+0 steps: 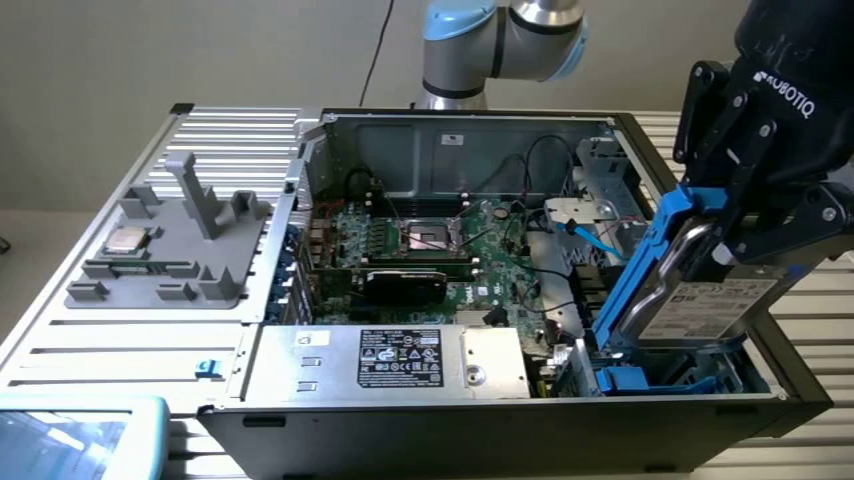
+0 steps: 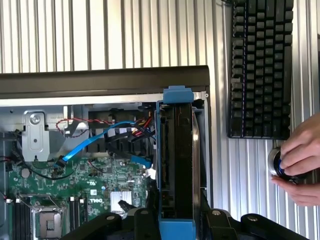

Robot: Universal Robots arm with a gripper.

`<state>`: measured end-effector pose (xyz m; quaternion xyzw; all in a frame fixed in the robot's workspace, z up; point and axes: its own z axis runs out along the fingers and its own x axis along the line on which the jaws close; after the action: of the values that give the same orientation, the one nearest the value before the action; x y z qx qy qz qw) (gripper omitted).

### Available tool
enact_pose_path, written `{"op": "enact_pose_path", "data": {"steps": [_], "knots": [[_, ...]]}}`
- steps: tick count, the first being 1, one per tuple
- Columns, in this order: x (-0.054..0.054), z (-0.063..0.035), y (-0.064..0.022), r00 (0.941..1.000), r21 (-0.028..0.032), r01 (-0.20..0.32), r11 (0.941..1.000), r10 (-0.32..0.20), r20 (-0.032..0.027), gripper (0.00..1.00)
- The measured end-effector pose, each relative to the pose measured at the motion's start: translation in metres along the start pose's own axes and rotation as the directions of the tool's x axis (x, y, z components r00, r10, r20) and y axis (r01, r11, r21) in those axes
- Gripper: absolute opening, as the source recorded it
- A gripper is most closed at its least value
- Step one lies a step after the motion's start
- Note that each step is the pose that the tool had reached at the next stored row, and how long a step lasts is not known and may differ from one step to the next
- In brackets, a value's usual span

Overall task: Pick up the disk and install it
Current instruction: 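Pick up the disk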

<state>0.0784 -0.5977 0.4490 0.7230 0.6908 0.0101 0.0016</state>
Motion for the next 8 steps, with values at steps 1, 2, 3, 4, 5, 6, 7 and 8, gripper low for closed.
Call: {"op": "enact_pose_path", "data": {"steps": [1, 2, 3, 4, 5, 6, 7, 8], "knots": [[-0.0001, 0.0004, -0.0011, 1.0, 0.0, 0.0, 1.0, 0.0, 0.0, 0.37], [-0.0001, 0.0011, -0.0018, 1.0, 0.0, 0.0, 1.0, 0.0, 0.0, 0.37], [-0.0001, 0.002, -0.0019, 1.0, 0.0, 0.0, 1.0, 0.0, 0.0001, 0.37], [-0.0001, 0.0029, -0.0019, 1.0, 0.0001, 0.0, 1.0, 0.0, 0.0003, 0.37], [-0.0003, 0.0039, -0.0019, 1.0, 0.0, 0.0, 1.0, 0.0, 0.0002, 0.37], [-0.0004, 0.0052, -0.002, 1.0, 0.0001, 0.0, 1.0, 0.0, 0.0002, 0.37], [-0.0004, 0.0066, -0.002, 1.0, 0.0001, -0.001, 1.0, 0.001, 0.0, 0.37], [-0.0006, 0.008, -0.0021, 1.0, 0.0001, -0.001, 1.0, 0.001, 0.0, 0.37]]}}
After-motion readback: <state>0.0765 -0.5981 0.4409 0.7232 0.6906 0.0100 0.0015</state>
